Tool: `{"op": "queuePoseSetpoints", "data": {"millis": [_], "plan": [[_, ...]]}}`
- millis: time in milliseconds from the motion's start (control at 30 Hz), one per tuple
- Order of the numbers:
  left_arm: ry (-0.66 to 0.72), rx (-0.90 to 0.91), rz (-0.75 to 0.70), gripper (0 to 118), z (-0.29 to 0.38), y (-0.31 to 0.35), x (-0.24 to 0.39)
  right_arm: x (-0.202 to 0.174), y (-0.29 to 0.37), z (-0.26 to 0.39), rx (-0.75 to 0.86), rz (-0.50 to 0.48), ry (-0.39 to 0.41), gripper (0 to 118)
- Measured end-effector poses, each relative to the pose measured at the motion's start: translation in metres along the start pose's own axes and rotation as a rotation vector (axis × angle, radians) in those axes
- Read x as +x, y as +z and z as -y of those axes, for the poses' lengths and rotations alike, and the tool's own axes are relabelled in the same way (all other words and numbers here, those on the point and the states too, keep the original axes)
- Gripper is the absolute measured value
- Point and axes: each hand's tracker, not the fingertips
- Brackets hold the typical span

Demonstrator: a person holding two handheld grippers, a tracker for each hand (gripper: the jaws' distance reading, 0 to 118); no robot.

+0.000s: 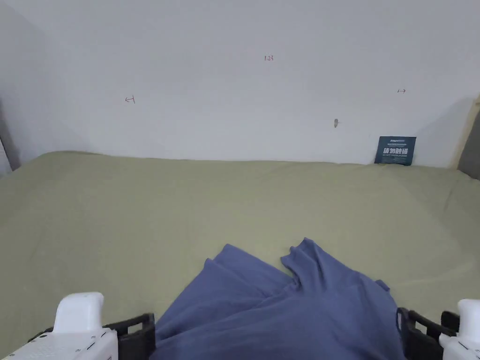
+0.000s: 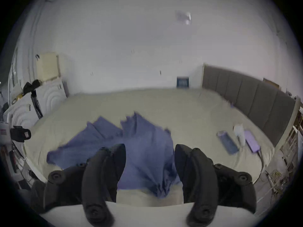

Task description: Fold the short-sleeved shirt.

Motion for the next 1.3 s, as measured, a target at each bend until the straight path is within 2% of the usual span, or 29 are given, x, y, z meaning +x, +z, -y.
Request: {"op": "queuePoseSetpoints", "data": {"millis": [33, 67, 100, 133, 167, 200, 333, 500, 667, 933, 1067, 1100, 1133, 1200, 1300], "plan": [[0.007, 0.050, -0.013, 79, -0.003, 0.013, 0.006, -0.008, 0.010, -0.004, 0.054, 0.011, -0.002, 56], [0.007, 0.081, -0.006, 43, -0.005, 0.022, 0.010, -0.016, 0.017, -0.007, 0.080, 0.001, -0.002, 23], [0.007, 0.119, -0.007, 0, -0.006, 0.029, 0.015, -0.022, 0.022, -0.010, 0.108, -0.004, 0.009, 1], [-0.004, 0.132, -0.021, 0, -0.006, 0.035, 0.020, -0.028, 0.029, -0.007, 0.108, 0.016, 0.001, 1], [-0.007, 0.160, -0.028, 0, -0.005, 0.042, 0.025, -0.033, 0.035, -0.011, 0.171, 0.034, 0.027, 1], [-0.020, 0.172, -0.008, 0, -0.004, 0.048, 0.028, -0.038, 0.038, -0.014, 0.144, -0.002, 0.042, 1], [-0.043, 0.196, -0.022, 0, -0.003, 0.055, 0.030, -0.048, 0.042, -0.013, 0.174, 0.010, 0.069, 1], [-0.051, 0.151, -0.014, 0, -0.008, 0.041, 0.015, -0.052, 0.038, -0.012, 0.160, -0.011, 0.051, 1], [-0.103, -0.052, 0.002, 0, -0.001, 0.002, -0.013, -0.056, 0.032, -0.001, 0.134, -0.030, 0.045, 1], [-0.012, -0.280, 0.005, 0, 0.028, -0.069, -0.065, -0.065, 0.016, 0.015, 0.061, -0.046, 0.049, 1], [0.020, -0.360, 0.070, 0, 0.038, -0.097, -0.071, -0.069, 0.006, 0.022, 0.024, -0.051, 0.047, 1], [0.020, -0.380, 0.072, 5, 0.039, -0.106, -0.071, -0.070, 0.003, 0.024, 0.016, -0.050, 0.051, 1], [0.012, -0.394, 0.067, 26, 0.041, -0.112, -0.070, -0.070, 0.001, 0.025, 0.009, -0.050, 0.052, 1], [-0.011, -0.449, 0.062, 115, 0.045, -0.125, -0.068, -0.072, 0.000, 0.028, 0.001, -0.049, 0.051, 1], [-0.021, -0.460, 0.060, 117, 0.055, -0.144, -0.068, -0.071, -0.006, 0.029, -0.016, -0.051, 0.047, 1]]}}
